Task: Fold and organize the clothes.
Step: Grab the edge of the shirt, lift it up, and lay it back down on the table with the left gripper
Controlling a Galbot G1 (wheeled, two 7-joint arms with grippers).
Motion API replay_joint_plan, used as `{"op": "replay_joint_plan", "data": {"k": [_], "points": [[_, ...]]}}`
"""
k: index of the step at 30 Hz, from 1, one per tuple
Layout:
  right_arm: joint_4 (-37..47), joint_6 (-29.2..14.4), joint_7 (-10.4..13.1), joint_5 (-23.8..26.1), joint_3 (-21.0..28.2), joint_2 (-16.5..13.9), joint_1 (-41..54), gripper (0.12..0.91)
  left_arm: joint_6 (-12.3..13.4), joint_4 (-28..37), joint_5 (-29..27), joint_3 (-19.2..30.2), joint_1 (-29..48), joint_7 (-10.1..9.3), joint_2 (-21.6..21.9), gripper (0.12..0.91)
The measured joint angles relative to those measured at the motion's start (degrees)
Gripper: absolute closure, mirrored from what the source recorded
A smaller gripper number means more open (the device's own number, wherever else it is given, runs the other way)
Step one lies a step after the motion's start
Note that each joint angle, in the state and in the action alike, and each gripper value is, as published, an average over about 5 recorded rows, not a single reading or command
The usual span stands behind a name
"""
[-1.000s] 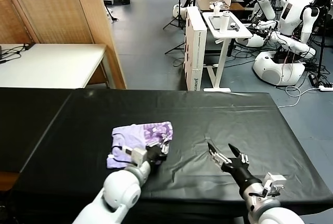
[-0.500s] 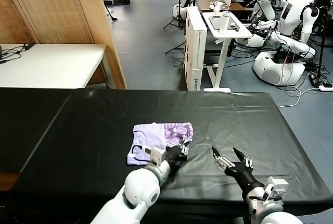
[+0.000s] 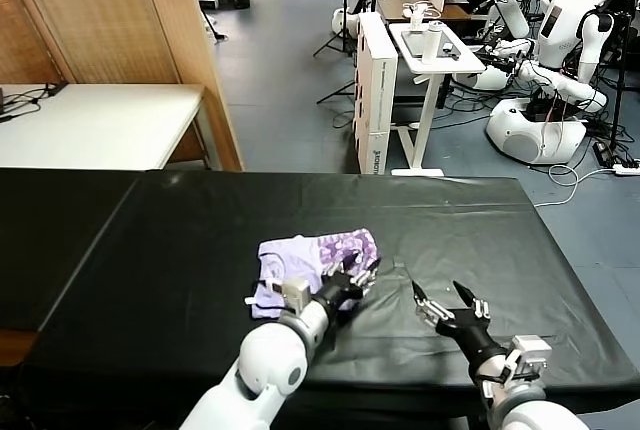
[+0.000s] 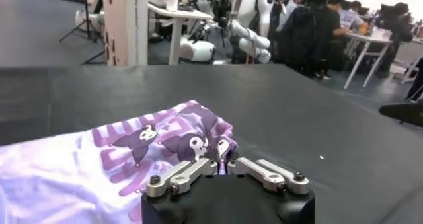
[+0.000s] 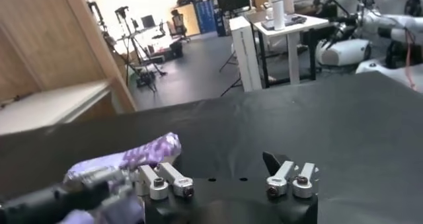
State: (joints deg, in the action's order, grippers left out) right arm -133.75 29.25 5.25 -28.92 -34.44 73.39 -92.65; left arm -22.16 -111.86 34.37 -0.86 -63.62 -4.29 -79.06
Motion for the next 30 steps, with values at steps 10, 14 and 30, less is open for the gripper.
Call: {"op": "replay_joint_plan", "data": {"k": [10,14,30], "points": [[0.6,-1.4,-2.7,4.3,2.2,-1.4,0.3,0.118,-1.0,-3.4,-12.8,-3.8,-3.2,0.27,2.9,0.124],[1.6,-3.5,-5.9,11.3,4.5,-3.3,0.6,0.118,-0.7,-4.7,-22.8,-6.3,-5.7,0.49,6.3,0.123],[14.4,-9.2,-5.7,20.9,13.5,-7.2,14.3,0.118,-3.2,-6.6,-34.1,-13.3,-13.4,1.48,11.1,0.123]]}}
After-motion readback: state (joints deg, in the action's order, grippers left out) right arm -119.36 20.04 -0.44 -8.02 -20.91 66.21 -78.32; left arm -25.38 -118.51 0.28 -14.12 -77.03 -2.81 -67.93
